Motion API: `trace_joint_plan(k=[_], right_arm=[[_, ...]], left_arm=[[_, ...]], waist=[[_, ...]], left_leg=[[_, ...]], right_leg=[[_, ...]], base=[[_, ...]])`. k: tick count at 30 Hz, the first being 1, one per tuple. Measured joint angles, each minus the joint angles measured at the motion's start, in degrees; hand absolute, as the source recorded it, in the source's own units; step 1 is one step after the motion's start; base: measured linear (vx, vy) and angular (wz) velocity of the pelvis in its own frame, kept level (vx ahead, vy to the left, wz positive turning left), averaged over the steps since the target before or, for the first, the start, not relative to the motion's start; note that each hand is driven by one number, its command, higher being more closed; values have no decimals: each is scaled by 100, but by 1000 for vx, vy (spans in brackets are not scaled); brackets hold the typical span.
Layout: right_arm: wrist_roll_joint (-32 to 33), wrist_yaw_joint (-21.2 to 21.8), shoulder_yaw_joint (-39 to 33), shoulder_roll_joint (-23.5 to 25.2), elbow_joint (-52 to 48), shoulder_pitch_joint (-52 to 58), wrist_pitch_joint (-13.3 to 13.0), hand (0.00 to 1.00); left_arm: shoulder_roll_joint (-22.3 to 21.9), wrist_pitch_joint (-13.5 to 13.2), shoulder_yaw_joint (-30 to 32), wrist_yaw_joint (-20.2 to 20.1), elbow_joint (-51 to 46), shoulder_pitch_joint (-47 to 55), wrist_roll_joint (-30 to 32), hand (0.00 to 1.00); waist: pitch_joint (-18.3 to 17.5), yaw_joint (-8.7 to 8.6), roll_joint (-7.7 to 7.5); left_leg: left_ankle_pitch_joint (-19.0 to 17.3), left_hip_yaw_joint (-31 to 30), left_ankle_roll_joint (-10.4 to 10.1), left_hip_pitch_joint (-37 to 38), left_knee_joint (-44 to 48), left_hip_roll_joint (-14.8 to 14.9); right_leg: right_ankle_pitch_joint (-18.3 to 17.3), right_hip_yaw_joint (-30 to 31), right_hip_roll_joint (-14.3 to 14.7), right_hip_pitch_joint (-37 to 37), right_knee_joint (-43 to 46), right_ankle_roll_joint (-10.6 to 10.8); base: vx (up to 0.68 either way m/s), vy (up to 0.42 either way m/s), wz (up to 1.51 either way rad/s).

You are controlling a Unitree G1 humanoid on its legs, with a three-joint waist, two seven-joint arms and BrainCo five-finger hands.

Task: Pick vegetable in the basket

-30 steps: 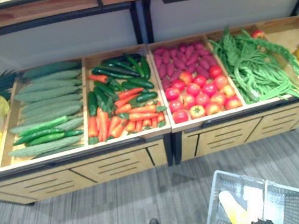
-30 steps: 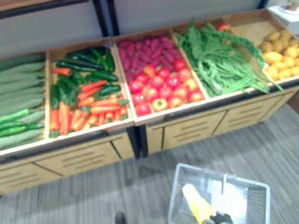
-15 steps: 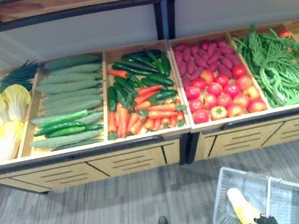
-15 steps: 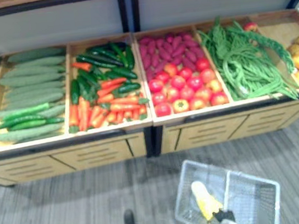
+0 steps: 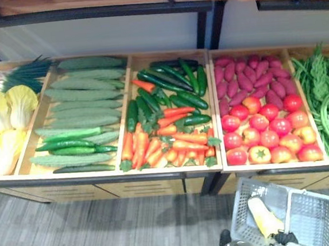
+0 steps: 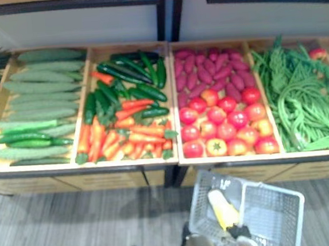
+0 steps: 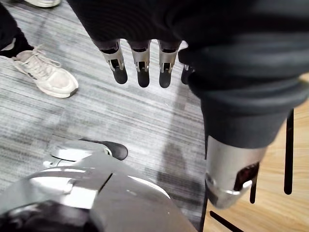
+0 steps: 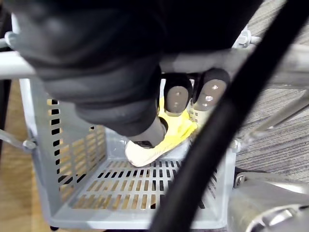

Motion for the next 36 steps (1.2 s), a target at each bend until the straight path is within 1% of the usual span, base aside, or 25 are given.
trace_joint_plan(k=[1, 2, 3, 5, 7, 8, 9, 10, 11, 12, 13, 14, 16, 17, 20, 21, 22, 24, 26, 28, 30, 31, 32, 34, 36], right_arm=[[3, -1, -55, 0, 18, 2, 6, 100], [48, -10, -232, -13, 106, 37, 40, 100], [54, -28, -380, -12, 140, 111, 99, 100], [55, -80, -511, -23, 141, 215, 129, 100], [141, -101, -547, -19, 119, 236, 159, 100], [176, -112, -619, -11, 109, 236, 181, 100], [216, -113, -680, -14, 68, 267, 208, 100], [240, -113, -686, -14, 18, 296, 208, 100], [259, -109, -683, -13, -110, 354, 209, 100], [259, -115, -677, -40, -118, 354, 211, 100], [259, -113, -601, 0, -141, 364, 197, 100], [260, -113, -529, 82, -174, 362, 189, 100], [258, -113, -500, 178, -191, 350, 150, 100], [254, -112, -447, 188, -189, 346, 146, 100], [255, -113, -249, 180, -195, 352, 145, 100], [247, -112, -180, 179, -265, 391, 139, 100], [239, -112, -109, 177, -342, 433, 135, 100], [190, -114, -48, 155, -360, 456, 131, 100], [157, -111, -52, 123, -365, 433, 135, 100], [150, -112, -97, 165, -331, 413, 134, 100], [154, -110, -109, 182, -298, 412, 139, 100], [154, -111, -109, 177, -282, 411, 143, 100], [154, -108, -105, 169, -275, 412, 145, 100], [153, -103, -80, 161, -209, 395, 143, 100], [153, -99, -30, 136, -56, 382, 129, 100]], left_arm=[[-7, 0, 30, -7, -2, 2, -1, 0], [-25, -1, 106, -15, -12, 8, -3, 0], [-83, -4, 258, -18, -37, 10, -7, 0], [-188, -5, 495, -15, -72, 28, -32, 0], [-210, -4, 606, -21, -73, 27, -41, 0], [-215, -2, 670, -21, -104, 23, -41, 0], [-243, -1, 730, -10, -131, 36, -37, 0], [-261, -1, 753, -8, -143, 44, -37, 0], [-336, -3, 832, 1, -197, 61, -35, 0], [-365, -1, 864, 5, -213, 63, -35, 0], [-385, 0, 866, 42, -252, 66, -34, 0], [-309, -6, 832, 59, -310, 18, -26, 0], [-206, -1, 792, 93, -315, -16, -23, 0], [-195, -1, 781, 128, -317, 24, -23, 0], [-186, 0, 587, 146, -312, 49, -21, 0], [-187, 0, 520, 146, -295, 45, -18, 0], [-187, 0, 435, 147, -294, 41, -18, 0], [-185, -3, 273, 150, -287, 36, -13, 0], [-151, -6, 116, 150, -258, 18, 12, 0], [-69, -7, -15, 146, -230, 4, 21, 0], [9, -7, -48, 145, -230, 4, 21, 0], [21, -8, -84, 145, -230, 4, 20, 0], [48, -8, -122, 145, -230, 5, 21, 0], [80, -8, -144, 143, -227, 7, 21, 0], [105, -8, -146, 151, -224, 9, 21, 0]], waist=[[1, -2, -2], [18, -24, -30], [33, -10, -48], [17, 5, -8], [22, -3, -18], [37, -2, -48], [38, -1, -53], [30, -5, -39], [2, -3, 32], [-44, 30, 80], [-180, 35, 61], [-207, -17, -30], [-233, -3, -117], [-308, 16, -168], [-418, 82, -185], [-479, 97, -155], [-481, 99, -180], [-500, 100, -141], [-490, 114, -160], [-467, 114, -200], [-451, 116, -244], [-450, 117, -253], [-451, 118, -274], [-469, 117, -317], [-485, 118, -355]], left_leg=[[-9, 17, -15, -25, 96, 12], [-54, 40, -115, -178, 648, 67], [-81, 42, -212, -323, 1180, 117], [-182, 154, -315, -494, 1739, 204], [-340, 439, -235, -626, 1861, 305], [-363, 665, -184, -691, 1721, 386], [-267, 846, -16, -685, 1349, 468], [-121, 897, 108, -676, 1122, 524], [486, 895, 140, -695, 746, 657], [371, 749, -35, -654, 705, 589], [325, 774, -96, -683, 456, 450], [299, 789, -98, -706, 248, 319], [278, 854, -87, -714, 185, 180], [259, 954, -64, -664, 181, 128], [253, 1170, -68, -463, 40, 65], [279, 1294, -70, -406, -75, 40], [306, 1391, -62, -369, -147, 14], [311, 1534, -63, -232, -251, -48], [300, 1634, -72, -132, -290, -69], [269, 1640, -104, -30, -285, -78], [214, 1546, -156, 36, -266, -54], [201, 1523, -171, 34, -262, -53], [173, 1405, -178, 8, -260, -76], [170, 1288, -176, -84, -259, -93], [170, 1184, -175, -163, -279, -97]], right_leg=[[-2, -13, 8, 46, -31, -3], [-7, -95, 20, 282, -182, -11], [-15, -125, 23, 493, -274, -24], [-29, -145, -2, 706, -363, -46], [-30, -151, -100, 799, -391, -49], [-32, -154, -203, 824, -381, -43], [-29, -161, -320, 839, -346, 7], [-39, -160, -367, 836, -321, 72], [-122, -148, -408, 786, -267, 296], [-143, -89, -449, 725, -239, 411], [-96, -67, -541, 576, -235, 490], [-39, -69, -683, 458, -233, 577], [40, -29, -778, 391, -280, 659], [73, 100, -824, 353, -281, 714], [92, 331, -888, 279, -277, 709], [116, 428, -894, 193, -275, 700], [137, 509, -903, 130, -271, 694], [151, 654, -914, 79, -204, 702], [141, 693, -923, 46, -65, 685], [130, 438, -949, 51, 160, 649], [80, 370, -921, 129, 264, 570], [78, 367, -912, 143, 248, 569], [79, 356, -899, 156, 166, 570], [142, 284, -876, 201, -97, 666], [334, 212, -807, 330, -480, 690]], base=[[194, -117, 11], [217, -117, 15], [209, -94, 15], [179, 8, 1], [130, 104, 2], [57, 137, 5], [70, 244, 5], [41, 281, -1], [23, 307, -15], [22, 326, -17], [-6, 302, -3], [-16, 288, 10], [-54, 192, -5], [-53, 122, -29], [-59, 59, -45], [-54, 37, -55], [-31, 38, -46], [-5, 33, -36], [12, 25, -28], [29, 22, -9], [34, -8, 5], [29, -13, 8], [16, 0, 5], [18, 2, 10], [45, 1, 8]])
